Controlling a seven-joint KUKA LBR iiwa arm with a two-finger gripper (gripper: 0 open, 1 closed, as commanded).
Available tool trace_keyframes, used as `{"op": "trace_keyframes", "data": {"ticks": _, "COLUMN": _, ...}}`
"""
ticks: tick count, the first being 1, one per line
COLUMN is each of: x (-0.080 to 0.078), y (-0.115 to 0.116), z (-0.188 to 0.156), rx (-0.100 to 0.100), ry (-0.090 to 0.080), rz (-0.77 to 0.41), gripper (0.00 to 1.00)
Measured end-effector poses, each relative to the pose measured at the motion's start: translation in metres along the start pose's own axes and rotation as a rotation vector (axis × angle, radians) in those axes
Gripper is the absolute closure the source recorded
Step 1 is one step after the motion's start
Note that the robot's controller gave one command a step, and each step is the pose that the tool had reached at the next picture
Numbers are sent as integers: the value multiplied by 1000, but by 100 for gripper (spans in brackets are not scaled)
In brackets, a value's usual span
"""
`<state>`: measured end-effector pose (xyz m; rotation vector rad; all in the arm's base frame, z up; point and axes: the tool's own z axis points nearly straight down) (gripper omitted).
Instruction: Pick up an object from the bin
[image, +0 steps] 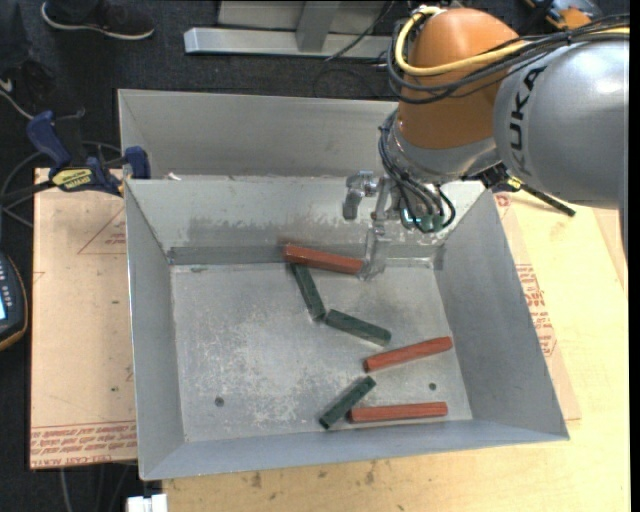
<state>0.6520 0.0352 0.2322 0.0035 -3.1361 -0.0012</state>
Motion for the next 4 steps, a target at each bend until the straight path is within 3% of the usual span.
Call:
{"op": "trace_keyframes", "data": {"ticks": 1, "x": 67, "y": -44, "z": 91, "rx": 1, "ry": 5, "rz": 4, "gripper": 0}}
{"op": "trace_keyframes", "data": {"ticks": 2, "x": 55, "y": -60, "z": 165, "rx": -1, "ry": 0, "rz": -26, "gripper": 0}}
{"op": "trace_keyframes", "data": {"ticks": 3, "x": 52, "y": -60, "z": 161, "rx": 0, "ry": -10, "rz": -26, "gripper": 100}}
{"op": "trace_keyframes", "data": {"ticks": 4, "x": 109, "y": -71, "z": -6, "rx": 2, "ry": -16, "rz": -34, "gripper": 100}}
